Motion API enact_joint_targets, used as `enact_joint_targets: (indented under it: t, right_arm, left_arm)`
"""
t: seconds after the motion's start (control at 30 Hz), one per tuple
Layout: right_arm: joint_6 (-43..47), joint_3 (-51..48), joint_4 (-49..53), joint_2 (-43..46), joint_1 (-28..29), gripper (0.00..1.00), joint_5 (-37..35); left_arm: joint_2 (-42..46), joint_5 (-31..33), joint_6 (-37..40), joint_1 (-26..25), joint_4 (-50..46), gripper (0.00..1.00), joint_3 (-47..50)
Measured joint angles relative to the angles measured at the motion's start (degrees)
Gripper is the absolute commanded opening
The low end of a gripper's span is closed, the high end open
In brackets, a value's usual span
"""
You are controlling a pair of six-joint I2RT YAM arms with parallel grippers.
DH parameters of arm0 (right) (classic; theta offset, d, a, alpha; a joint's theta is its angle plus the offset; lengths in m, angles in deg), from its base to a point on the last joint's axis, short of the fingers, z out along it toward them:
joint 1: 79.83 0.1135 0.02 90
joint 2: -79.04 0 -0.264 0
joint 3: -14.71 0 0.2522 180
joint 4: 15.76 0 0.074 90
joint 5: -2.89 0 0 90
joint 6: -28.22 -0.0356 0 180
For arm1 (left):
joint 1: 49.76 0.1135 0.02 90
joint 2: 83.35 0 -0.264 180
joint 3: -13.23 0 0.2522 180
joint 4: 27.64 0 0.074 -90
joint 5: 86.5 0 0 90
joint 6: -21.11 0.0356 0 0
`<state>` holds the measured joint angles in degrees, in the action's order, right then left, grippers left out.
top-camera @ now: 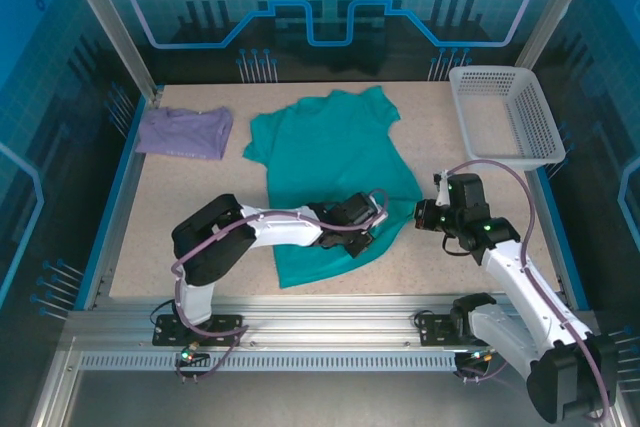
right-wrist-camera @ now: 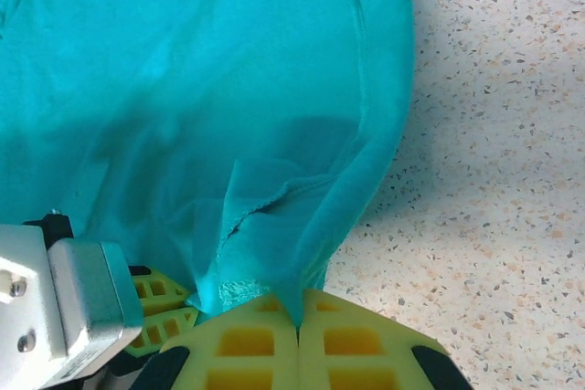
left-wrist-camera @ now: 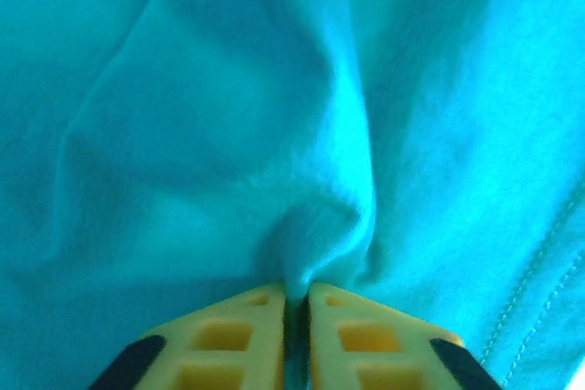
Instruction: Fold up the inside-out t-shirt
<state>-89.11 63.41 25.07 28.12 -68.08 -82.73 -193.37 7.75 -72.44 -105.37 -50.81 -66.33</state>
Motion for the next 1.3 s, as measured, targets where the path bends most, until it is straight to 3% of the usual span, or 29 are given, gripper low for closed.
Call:
enact_joint_targets:
  t: [0.07,0.17,0.33,0.43,0.6,0.7,0.87,1.07,1.3]
  right_arm:
    - [0.0,0.0,0.2,-0.2,-0.2,0.06,-1.4]
    - [0.3,0.7,1.7,-1.7,-1.1,0.38,-4.6]
    - [2.1,7.1,4.7,-4.9,-2.4,0.54,-10.3]
    - [4.5,7.1,3.2,-1.4,0.3,0.54,-9.5]
    - [8.2,-2.2,-5.8,8.2,13.5,0.53,0.4]
    - [7.8,-9.9,-15.2,6.3,22.3,0.5,0.2]
    - [12.2,-18.1,-35.8,-10.2,38.3,0.48,-11.4]
    - [18.5,-13.2,-56.6,-33.5,40.1,0.44,-20.5]
    - [22.4,-8.2,-69.9,-48.2,39.5,0.41,-26.4]
  left_arm:
    - [0.2,-0.3,0.3,0.2,-0.4,0.0,-0.2]
    - [2.4,-2.7,-1.0,0.9,-1.5,0.0,-0.2]
    - [11.0,-7.6,-3.3,4.1,-1.8,0.0,-0.2]
    - [14.1,-9.2,-4.1,5.8,-1.6,0.0,-0.2]
    - [14.5,-12.1,-6.1,7.3,-2.3,0.0,-0.2]
    - [15.7,-14.7,-8.5,9.8,-2.8,0.0,-0.2]
    - [20.4,-20.0,-13.2,16.1,-5.0,0.0,-0.9]
    - [24.5,-24.2,-15.7,17.6,-10.5,0.0,-6.2]
    - [28.6,-27.2,-16.9,17.6,-13.4,0.0,-7.4]
